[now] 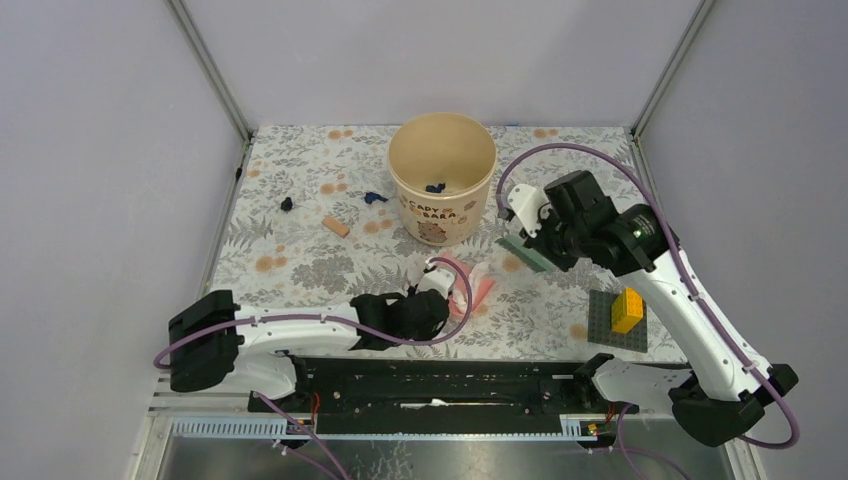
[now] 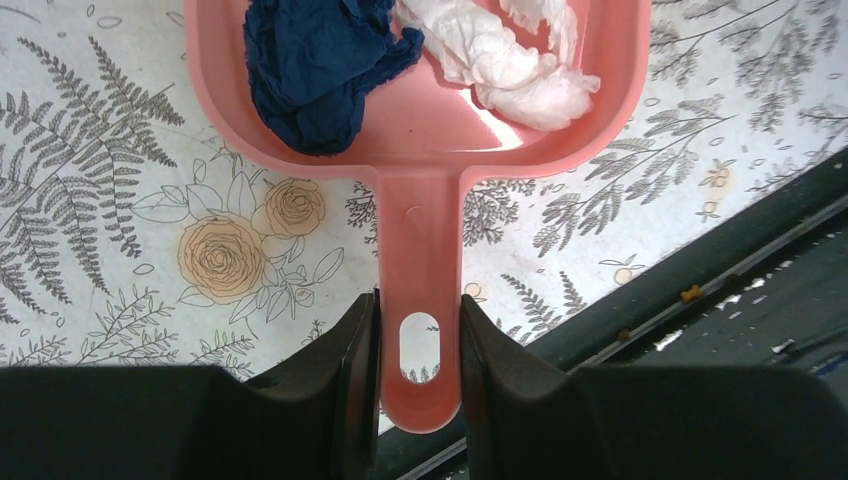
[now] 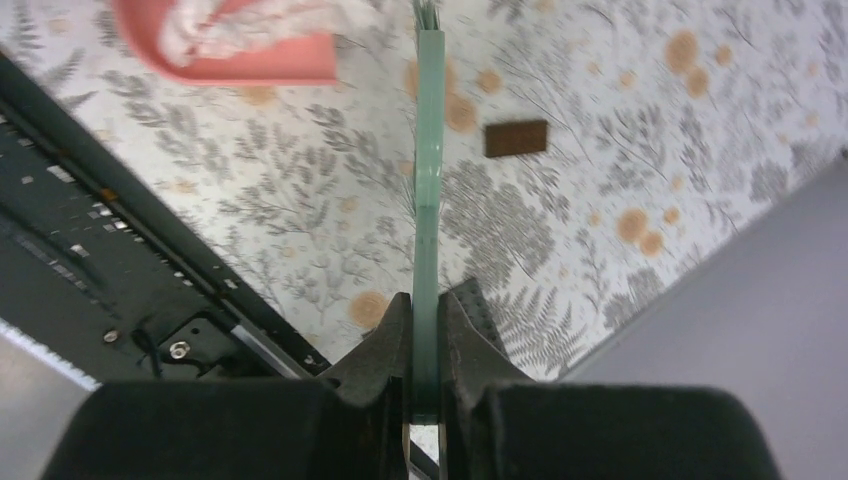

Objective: Sweep away the paper scraps from the table

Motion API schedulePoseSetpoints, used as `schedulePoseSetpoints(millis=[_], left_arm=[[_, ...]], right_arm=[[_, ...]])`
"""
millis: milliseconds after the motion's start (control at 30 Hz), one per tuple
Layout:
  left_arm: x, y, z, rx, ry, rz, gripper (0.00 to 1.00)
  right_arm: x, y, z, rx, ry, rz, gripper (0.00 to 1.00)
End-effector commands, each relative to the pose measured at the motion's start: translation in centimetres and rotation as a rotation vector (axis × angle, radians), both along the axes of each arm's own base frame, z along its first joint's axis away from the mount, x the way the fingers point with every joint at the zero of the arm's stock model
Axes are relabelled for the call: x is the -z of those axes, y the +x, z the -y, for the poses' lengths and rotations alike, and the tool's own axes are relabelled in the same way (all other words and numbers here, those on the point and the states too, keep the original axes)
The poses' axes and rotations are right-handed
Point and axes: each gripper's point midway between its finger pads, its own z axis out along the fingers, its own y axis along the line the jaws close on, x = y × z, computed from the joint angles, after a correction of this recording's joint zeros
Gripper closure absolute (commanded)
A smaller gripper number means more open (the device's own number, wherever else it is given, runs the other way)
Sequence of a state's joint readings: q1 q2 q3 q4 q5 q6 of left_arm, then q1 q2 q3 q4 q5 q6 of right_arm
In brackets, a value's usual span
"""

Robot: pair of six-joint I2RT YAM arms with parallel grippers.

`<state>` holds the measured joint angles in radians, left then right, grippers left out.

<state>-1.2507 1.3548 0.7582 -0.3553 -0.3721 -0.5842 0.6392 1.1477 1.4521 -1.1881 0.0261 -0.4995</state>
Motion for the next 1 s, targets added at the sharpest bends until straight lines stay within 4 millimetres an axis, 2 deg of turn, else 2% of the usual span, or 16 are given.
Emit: schedulePoseSetpoints(millis=[0, 133, 300, 400, 467, 600, 800, 967], left_arm=[[-3.0, 0.2, 2.0, 0.034, -0.141, 0.056, 1.00], [-4.2, -0.3, 2.5, 0.065, -0.177, 0.061, 1.00], [-6.0, -1.0, 3.0, 0.100, -0.195, 0.077, 1.00], [-7.4, -1.3, 3.2, 0.120, -0.196, 0.092, 1.00], [-8.4, -1.6, 3.3, 0.132, -0.202, 0.106, 1.00], [-10.3, -1.9, 3.6, 0.153, -0.223, 0.129, 1.00], [-12.8, -2.2, 4.4, 0.188, -0.241, 0.169, 1.00], [-15.1, -1.7, 5.0, 0.207, -0.221, 0.217, 1.00]], right_arm=[[-2.0, 2.7, 3.0, 0.152, -0.029, 0.124, 1.00], [-1.7, 4.1, 3.7, 0.249, 0.001, 0.105, 1.00], [-2.0, 7.3, 6.6, 0.420, 0.045, 0.101, 1.00], [-1.8, 8.4, 8.1, 0.475, 0.071, 0.072, 1.00], [-1.2, 8.6, 8.5, 0.487, 0.078, 0.054, 1.00], [-0.3, 8.5, 8.0, 0.499, 0.122, 0.025, 1.00], [-0.1, 9.5, 8.6, 0.575, 0.151, 0.054, 1.00], [1.2, 10.2, 9.1, 0.630, 0.187, 0.077, 1.00]])
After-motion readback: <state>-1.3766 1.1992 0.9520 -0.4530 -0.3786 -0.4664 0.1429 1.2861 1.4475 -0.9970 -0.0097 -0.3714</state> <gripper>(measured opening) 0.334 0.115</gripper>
